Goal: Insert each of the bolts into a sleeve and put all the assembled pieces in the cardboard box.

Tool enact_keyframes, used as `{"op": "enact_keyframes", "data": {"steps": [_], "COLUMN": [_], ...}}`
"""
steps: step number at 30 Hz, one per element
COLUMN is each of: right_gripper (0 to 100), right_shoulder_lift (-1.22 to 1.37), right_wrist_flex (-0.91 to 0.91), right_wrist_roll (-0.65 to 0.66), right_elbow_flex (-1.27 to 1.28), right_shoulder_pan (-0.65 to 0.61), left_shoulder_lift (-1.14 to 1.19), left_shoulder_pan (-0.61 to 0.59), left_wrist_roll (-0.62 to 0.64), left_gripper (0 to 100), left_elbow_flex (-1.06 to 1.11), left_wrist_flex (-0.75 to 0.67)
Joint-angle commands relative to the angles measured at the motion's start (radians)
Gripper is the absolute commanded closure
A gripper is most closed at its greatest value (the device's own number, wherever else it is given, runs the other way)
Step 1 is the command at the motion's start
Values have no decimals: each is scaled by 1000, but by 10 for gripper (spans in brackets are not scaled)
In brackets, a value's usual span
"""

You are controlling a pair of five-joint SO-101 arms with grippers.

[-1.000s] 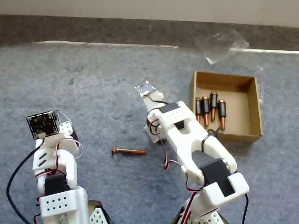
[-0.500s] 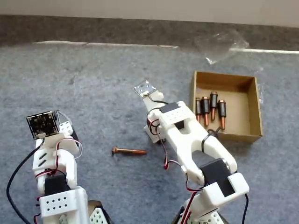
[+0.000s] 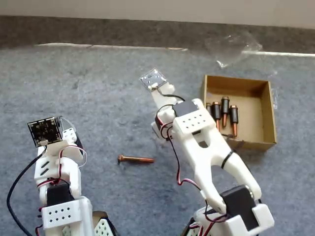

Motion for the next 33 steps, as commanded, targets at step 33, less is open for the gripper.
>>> {"op": "enact_keyframes", "data": {"steps": [33], "right_gripper": [883], "right_shoulder_lift": [346], "right_wrist_flex": [-54], "right_wrist_roll": [14], "right_elbow_flex": [-139], "right_shoulder_pan": [-5], "left_shoulder_lift": [2], "left_shoulder_pan": [-4], "left_wrist_roll": [-8], "left_gripper": [955], "left_elbow_flex": [25], "left_wrist_flex": [2]}}
